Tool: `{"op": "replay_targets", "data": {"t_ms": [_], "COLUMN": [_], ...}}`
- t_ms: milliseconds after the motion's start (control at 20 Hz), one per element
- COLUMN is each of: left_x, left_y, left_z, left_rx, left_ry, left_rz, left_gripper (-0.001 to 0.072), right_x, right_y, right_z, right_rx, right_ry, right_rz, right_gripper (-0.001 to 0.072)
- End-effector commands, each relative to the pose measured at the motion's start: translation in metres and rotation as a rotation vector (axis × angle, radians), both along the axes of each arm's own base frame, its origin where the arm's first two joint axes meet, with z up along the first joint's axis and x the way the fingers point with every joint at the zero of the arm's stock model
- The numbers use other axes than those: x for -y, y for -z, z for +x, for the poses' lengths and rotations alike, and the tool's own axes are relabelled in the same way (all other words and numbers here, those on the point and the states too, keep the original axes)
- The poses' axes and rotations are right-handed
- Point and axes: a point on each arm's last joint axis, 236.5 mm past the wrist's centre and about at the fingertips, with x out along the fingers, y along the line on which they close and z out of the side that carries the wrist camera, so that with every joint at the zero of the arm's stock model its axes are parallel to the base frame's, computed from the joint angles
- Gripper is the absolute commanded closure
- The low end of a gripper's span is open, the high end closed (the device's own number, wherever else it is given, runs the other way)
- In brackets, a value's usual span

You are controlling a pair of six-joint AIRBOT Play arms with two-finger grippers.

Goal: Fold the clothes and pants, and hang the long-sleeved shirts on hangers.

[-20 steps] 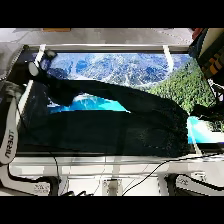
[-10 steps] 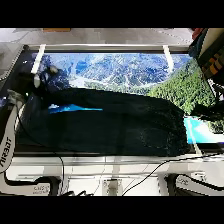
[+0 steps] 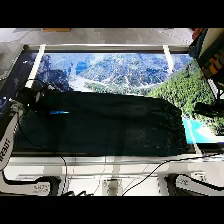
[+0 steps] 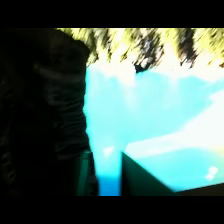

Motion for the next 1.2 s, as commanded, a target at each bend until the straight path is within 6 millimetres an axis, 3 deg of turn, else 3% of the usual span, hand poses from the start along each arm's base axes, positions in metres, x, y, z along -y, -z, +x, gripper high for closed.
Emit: {"op": "replay_targets", "data": {"t_ms": [0, 100, 200, 300, 450, 550, 600, 650, 750, 900, 1150], "left_x": [-0.023, -0.023, -0.019, -0.014, -0.012, -0.011, -0.01, -0.011, -0.009, -0.01, -0.009], "left_y": [-0.026, -0.046, -0.059, -0.043, -0.008, 0.009, 0.013, 0.015, 0.015, 0.015, 0.015], "left_z": [0.03, 0.048, 0.059, 0.047, 0.025, 0.015, 0.013, 0.012, 0.013, 0.013, 0.013], "left_rx": [0.105, 0.165, 0.223, 0.209, 0.13, 0.087, 0.076, 0.07, 0.072, 0.072, 0.072], "left_ry": [0.101, 0.168, 0.203, 0.119, 0.081, 0.082, 0.082, 0.081, 0.085, 0.084, 0.085], "left_rz": [0.139, 0.199, 0.209, 0.124, 0.07, 0.063, 0.062, 0.061, 0.061, 0.062, 0.061], "left_gripper": [0.0691, 0.0692, 0.0692, 0.0691, 0.0691, 0.0691, 0.0691, 0.0691, 0.0691, 0.069, 0.0691], "right_x": [0.028, 0.025, 0.026, 0.028, 0.024, -0.006, -0.033, -0.047, -0.043, -0.033, -0.064], "right_y": [-0.014, -0.023, -0.026, -0.021, 0.019, 0.042, 0.04, 0.033, 0.031, 0.062, 0.103], "right_z": [0.029, 0.046, 0.05, 0.047, 0.027, 0.022, 0.028, 0.036, 0.046, 0.038, 0.043], "right_rx": [0.136, 0.22, 0.242, 0.222, 0.086, 0.057, 0.106, 0.166, 0.221, 0.133, 0.043], "right_ry": [0.013, 0.042, 0.048, 0.044, 0.052, 0.027, -0.036, -0.038, 0.066, 0.131, 0.106], "right_rz": [-0.123, -0.1, -0.102, -0.106, -0.02, 0.211, 0.38, 0.519, 0.641, 0.61, 0.701], "right_gripper": [0.0594, 0.0669, 0.0668, 0.067, 0.0671, 0.0671, 0.0671, 0.0653, 0.0212, 0.0198, 0.0089]}}
